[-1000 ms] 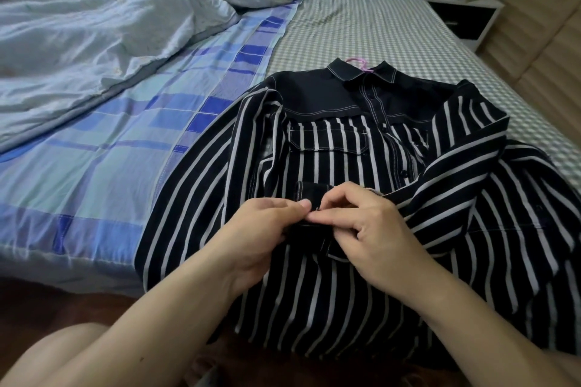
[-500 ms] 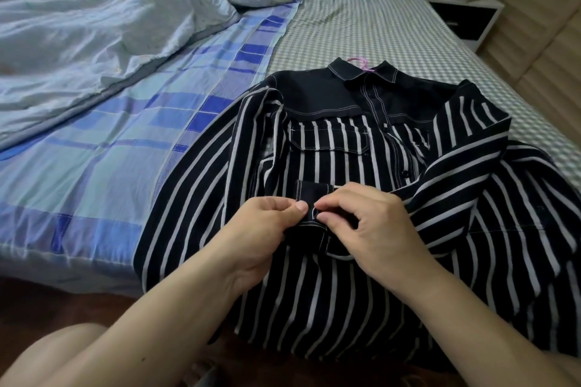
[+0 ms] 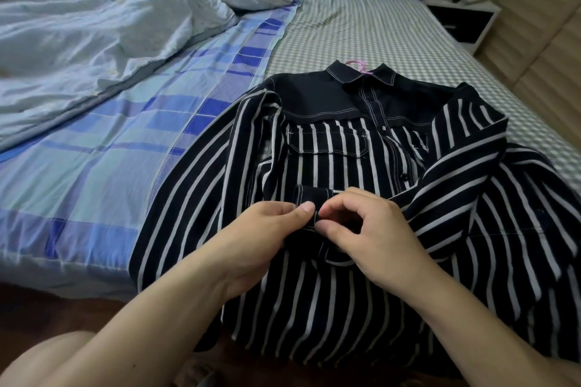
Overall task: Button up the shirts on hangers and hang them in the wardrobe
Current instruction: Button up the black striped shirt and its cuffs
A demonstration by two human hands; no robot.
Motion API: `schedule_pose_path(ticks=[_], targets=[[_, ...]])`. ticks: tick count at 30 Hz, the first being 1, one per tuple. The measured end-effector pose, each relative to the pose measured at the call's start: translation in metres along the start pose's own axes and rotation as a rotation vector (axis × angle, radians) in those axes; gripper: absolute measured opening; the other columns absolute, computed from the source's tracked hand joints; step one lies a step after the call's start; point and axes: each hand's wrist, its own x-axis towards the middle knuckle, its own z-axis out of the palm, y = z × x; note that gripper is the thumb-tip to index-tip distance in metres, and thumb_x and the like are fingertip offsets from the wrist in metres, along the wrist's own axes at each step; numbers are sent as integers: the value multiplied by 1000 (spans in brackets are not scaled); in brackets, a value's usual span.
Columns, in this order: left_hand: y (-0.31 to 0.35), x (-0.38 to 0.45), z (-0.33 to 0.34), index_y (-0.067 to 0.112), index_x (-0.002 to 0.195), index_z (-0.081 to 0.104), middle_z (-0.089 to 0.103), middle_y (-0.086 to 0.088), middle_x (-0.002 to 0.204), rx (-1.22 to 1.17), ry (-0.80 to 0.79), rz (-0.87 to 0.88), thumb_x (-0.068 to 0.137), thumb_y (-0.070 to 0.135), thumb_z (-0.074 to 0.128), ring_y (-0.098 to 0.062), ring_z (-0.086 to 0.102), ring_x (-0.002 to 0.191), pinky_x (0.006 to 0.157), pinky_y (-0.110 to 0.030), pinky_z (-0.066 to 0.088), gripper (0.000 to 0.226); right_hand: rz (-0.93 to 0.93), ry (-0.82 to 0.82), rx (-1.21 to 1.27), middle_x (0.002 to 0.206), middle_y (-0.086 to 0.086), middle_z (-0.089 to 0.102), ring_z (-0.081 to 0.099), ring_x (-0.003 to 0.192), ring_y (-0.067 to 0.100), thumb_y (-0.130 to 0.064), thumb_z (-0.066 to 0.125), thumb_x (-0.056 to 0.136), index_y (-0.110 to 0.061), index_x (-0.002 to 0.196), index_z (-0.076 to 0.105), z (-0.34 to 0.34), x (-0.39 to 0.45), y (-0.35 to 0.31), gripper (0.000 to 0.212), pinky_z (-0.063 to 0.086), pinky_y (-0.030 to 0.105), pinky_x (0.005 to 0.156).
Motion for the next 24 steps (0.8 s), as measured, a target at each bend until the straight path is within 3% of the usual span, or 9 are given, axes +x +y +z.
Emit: schedule_pose_path(ticks=[3,6,8,11,15,17,21,24], targets=[[0,0,-3,-13,114,65,71,-28,113,23,8,10,102,10,56,-27,71,104,96,-36,55,28,-11,19,-5,85,-14,66,64,88,6,-22,81,84,-28,87,73,1,-1,1,10,48,14,77],[0,2,-7,-20,119,58,60,-38,126,15,34,-3,100,4,56,-37,66,111,110,-45,49,31,-17,14,-7,85,-15,65,64,88,5,-20,81,83,-28,87,72,2,-1,2,13,46,12,77],[0,4,-8,-20,119,58,62,-36,125,6,15,-27,100,5,56,-41,65,115,112,-45,46,31,-23,8,-16,85,-15,65,63,88,5,-19,81,83,-29,86,71,3,-1,2,14,46,11,76],[2,4,-9,-20,117,58,63,-27,110,3,-6,-43,98,7,57,-30,62,101,102,-39,47,33,-33,1,-27,84,-15,64,63,87,6,-17,81,83,-28,86,71,2,0,3,15,47,13,76],[6,0,-6,-6,113,70,72,-22,113,35,-65,-48,104,23,56,-26,68,106,104,-40,49,34,-69,-6,-62,83,-14,65,64,86,9,-16,81,83,-27,85,71,0,-1,5,15,51,21,77],[8,-2,-6,-6,113,69,73,-21,113,58,-83,-62,102,20,59,-28,70,108,102,-40,51,30,-91,-7,-75,83,-14,65,63,87,9,-15,81,83,-27,85,71,1,-2,6,15,51,21,78],[11,-1,-12,-17,121,59,65,-32,125,97,-105,-106,99,13,62,-41,63,121,111,-47,47,37,-154,-23,-125,87,-16,64,63,93,7,-20,81,83,-26,90,70,0,-2,9,14,48,18,82],[12,1,-13,-13,118,63,66,-26,117,79,-121,-114,93,14,67,-35,63,113,115,-48,40,37,-207,-22,-152,90,-17,64,63,94,7,-21,79,85,-25,94,71,-4,-2,13,13,49,21,83]])
